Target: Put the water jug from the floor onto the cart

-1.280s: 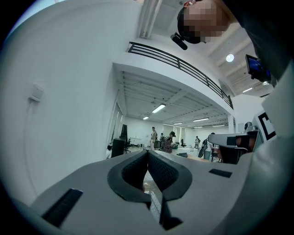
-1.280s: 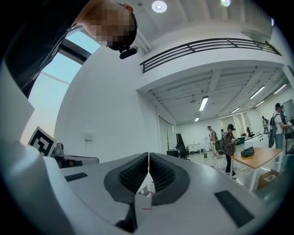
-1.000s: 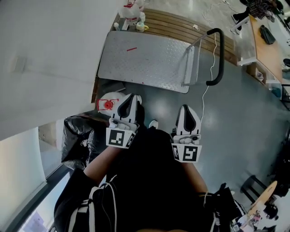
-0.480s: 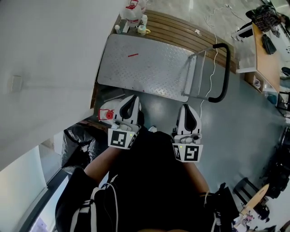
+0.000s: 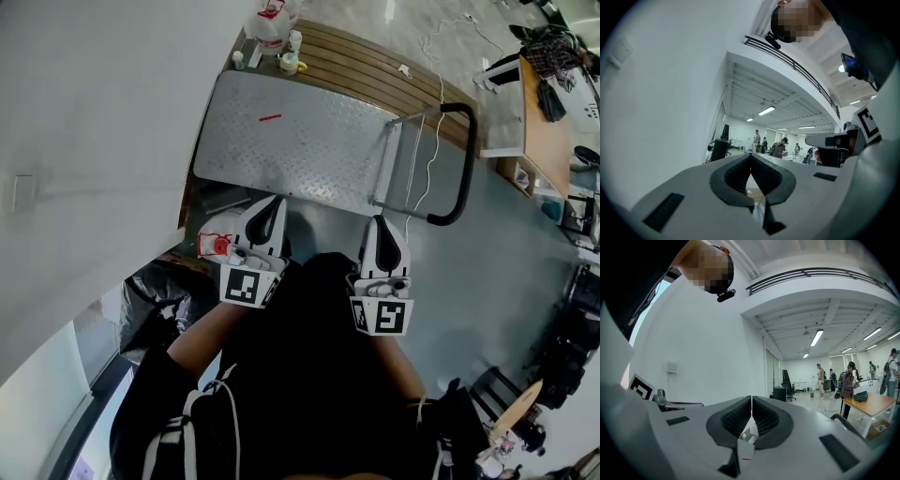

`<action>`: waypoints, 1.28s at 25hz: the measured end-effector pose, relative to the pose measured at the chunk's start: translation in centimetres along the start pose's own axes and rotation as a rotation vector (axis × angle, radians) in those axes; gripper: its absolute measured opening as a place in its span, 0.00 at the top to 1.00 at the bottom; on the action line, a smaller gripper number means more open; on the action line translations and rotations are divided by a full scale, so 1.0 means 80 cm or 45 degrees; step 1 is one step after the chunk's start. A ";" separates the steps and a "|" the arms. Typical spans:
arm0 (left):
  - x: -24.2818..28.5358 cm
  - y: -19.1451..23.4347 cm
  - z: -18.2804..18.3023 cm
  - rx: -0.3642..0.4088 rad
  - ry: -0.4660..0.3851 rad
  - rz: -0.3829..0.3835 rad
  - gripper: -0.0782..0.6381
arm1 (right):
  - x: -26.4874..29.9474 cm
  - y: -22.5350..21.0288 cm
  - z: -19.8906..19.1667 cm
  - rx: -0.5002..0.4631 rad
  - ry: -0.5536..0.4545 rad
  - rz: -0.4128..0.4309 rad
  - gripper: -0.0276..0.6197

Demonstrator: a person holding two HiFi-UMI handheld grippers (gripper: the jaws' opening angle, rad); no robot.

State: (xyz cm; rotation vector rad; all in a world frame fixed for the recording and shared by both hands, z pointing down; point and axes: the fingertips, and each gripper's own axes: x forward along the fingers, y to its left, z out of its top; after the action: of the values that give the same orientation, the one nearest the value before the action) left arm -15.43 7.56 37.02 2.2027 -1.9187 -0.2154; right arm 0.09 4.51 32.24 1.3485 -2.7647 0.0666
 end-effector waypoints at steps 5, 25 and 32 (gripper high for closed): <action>-0.001 0.011 0.000 -0.013 0.011 0.083 0.87 | 0.005 0.000 0.001 -0.009 -0.002 0.080 0.93; -0.025 0.024 -0.120 -0.008 0.213 0.302 0.86 | 0.031 -0.009 0.018 -0.025 -0.050 0.383 0.93; -0.088 0.107 -0.289 0.087 0.673 0.335 0.71 | 0.040 0.033 0.012 -0.116 -0.034 0.454 0.93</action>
State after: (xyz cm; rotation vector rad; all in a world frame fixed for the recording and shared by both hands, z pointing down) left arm -18.93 14.92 61.35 1.7733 -1.8858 0.4354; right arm -4.02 3.57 31.52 0.8295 -2.9546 -0.0594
